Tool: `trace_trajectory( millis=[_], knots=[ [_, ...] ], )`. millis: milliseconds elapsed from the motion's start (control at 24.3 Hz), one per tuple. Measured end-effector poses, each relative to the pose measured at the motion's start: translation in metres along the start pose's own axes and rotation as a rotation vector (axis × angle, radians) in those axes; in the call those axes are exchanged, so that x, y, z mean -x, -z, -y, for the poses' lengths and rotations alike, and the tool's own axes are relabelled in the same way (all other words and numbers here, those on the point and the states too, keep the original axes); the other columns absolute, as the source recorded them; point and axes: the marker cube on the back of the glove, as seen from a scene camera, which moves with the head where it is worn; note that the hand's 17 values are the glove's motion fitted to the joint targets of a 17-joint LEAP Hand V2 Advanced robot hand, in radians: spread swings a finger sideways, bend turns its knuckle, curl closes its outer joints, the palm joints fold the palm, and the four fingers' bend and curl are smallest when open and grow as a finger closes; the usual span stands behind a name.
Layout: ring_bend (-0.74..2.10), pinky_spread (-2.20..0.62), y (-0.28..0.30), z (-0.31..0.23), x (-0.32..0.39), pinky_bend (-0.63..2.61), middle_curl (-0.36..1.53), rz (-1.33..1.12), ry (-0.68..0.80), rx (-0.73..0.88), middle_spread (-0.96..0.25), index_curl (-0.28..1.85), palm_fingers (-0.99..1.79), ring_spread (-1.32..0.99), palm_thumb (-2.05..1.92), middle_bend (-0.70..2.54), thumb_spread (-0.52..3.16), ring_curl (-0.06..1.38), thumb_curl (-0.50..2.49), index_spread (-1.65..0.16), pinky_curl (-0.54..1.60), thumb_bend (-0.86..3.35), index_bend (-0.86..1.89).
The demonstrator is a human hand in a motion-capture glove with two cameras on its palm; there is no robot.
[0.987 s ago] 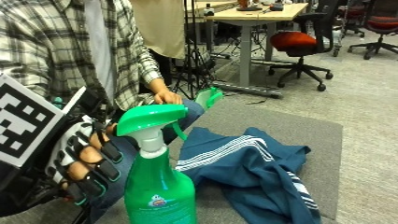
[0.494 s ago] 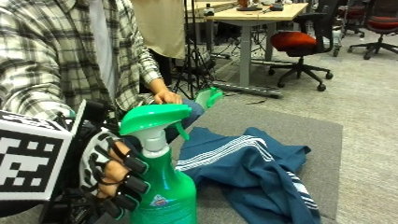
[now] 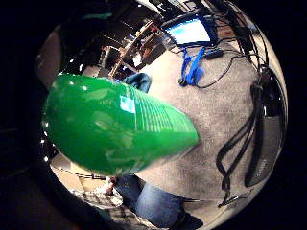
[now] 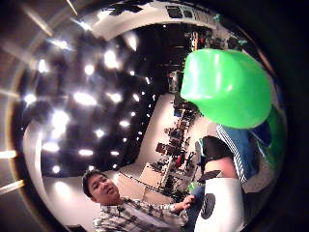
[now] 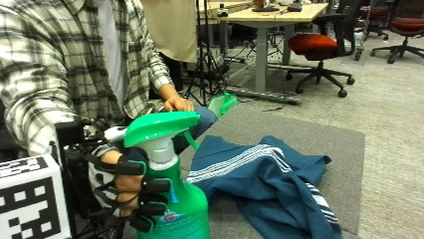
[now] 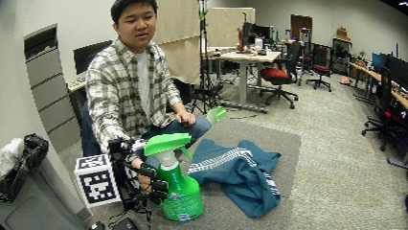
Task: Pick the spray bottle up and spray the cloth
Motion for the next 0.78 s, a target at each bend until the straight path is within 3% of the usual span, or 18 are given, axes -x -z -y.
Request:
trace_trajectory(
  millis=[288,494,782],
  knots=[
    [0.45,0.17,-0.014,0.013,0.0,0.37,0.39,0.039,0.008,0.006,-0.06,0.24,0.54,-0.04,0.88,0.43,0.94,0.32,0.44,-0.32,0.22,0.03,0.14],
    [0.49,0.14,-0.015,0.018,-0.002,0.3,0.39,0.041,-0.022,0.013,-0.08,0.28,0.91,-0.09,1.0,0.42,0.9,0.32,0.48,-0.29,0.19,0.06,0.21],
    [0.44,0.05,-0.025,0.024,0.016,0.37,0.42,-0.024,0.007,0.075,-0.1,0.36,1.14,-0.11,1.08,0.39,0.66,0.35,0.55,-0.26,0.25,0.03,0.27]
  ],
)
